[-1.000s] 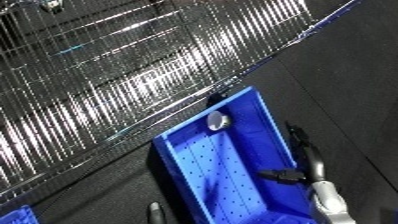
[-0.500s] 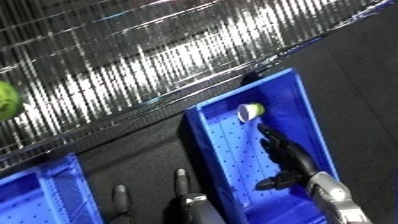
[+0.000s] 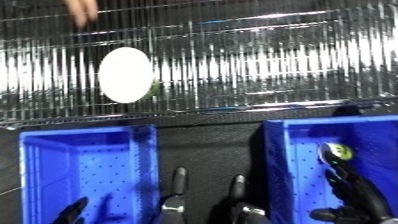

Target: Pick up the object and place it into the box

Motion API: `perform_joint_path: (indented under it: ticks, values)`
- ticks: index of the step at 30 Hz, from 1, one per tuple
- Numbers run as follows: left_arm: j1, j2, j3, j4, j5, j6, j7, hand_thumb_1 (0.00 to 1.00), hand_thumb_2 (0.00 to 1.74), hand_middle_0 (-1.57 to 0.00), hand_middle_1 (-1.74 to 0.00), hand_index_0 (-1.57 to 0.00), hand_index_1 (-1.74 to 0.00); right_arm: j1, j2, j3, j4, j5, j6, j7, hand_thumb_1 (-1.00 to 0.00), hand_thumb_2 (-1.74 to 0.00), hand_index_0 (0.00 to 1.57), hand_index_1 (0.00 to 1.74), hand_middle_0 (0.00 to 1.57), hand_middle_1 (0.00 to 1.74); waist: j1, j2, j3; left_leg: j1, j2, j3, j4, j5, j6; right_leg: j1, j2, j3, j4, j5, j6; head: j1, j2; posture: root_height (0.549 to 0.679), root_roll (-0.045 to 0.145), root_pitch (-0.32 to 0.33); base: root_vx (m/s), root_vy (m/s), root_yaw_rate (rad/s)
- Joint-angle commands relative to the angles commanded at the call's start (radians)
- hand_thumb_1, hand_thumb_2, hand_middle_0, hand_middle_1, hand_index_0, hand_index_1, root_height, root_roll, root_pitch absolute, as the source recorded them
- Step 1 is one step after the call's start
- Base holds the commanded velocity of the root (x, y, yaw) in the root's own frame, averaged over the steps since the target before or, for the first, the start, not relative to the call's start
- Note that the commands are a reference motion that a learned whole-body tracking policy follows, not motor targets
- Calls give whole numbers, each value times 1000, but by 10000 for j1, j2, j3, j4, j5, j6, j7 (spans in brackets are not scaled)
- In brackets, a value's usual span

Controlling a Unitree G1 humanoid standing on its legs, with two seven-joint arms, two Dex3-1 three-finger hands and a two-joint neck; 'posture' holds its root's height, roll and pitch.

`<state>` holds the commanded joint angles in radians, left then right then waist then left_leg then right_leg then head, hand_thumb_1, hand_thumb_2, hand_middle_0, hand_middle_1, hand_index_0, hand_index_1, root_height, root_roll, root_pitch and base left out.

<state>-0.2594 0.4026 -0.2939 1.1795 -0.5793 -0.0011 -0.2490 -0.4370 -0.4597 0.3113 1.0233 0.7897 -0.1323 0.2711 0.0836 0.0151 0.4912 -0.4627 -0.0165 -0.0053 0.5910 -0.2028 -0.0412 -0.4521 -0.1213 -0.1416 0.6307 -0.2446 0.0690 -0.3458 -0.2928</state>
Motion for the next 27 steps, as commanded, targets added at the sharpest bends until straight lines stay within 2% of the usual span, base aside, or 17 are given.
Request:
perform_joint_path:
  ticks: [7,14,19,23,27]
  values:
    - [199,4,158,37,-73,-199,-197,0,0,0,0,0,0,196,275,177,165,-233,-204,-125,0,0,0,0,0,0,198,-147,62,-159,54,-31,378,-167,67,-30,-102,-156,378,-180,-7,-1416,629,646,48,57,19,5,20]
    - [336,46,373,-126,-463,-709,-281,0,0,0,0,0,0,297,434,272,408,-359,-301,-90,0,0,0,0,0,0,369,-285,85,-203,125,-48,442,-199,72,-53,-201,-245,585,-269,31,-1975,844,643,41,52,10,17,15]
    - [409,120,429,-523,-687,-1119,-365,0,0,0,0,0,0,378,511,289,538,-320,-355,-108,0,0,0,0,0,0,494,-367,106,-226,138,-91,428,-205,68,-68,-242,-315,670,-295,52,-1872,836,642,37,52,6,6,53]
    - [541,244,279,-1974,-1179,-1593,-837,0,0,0,0,0,0,541,509,226,556,-187,-423,-211,0,0,0,0,0,0,688,-395,219,-183,124,-214,189,-128,47,-40,-289,-426,670,-276,103,-1354,921,642,33,53,0,-1,100]
    - [679,458,145,-3340,-1582,-1970,-1168,0,0,0,0,0,0,679,433,135,576,-64,-491,-241,0,0,0,0,0,0,812,-336,279,-193,75,-288,67,-100,48,-49,-338,-500,658,-245,142,-909,854,643,32,56,-12,-4,124]
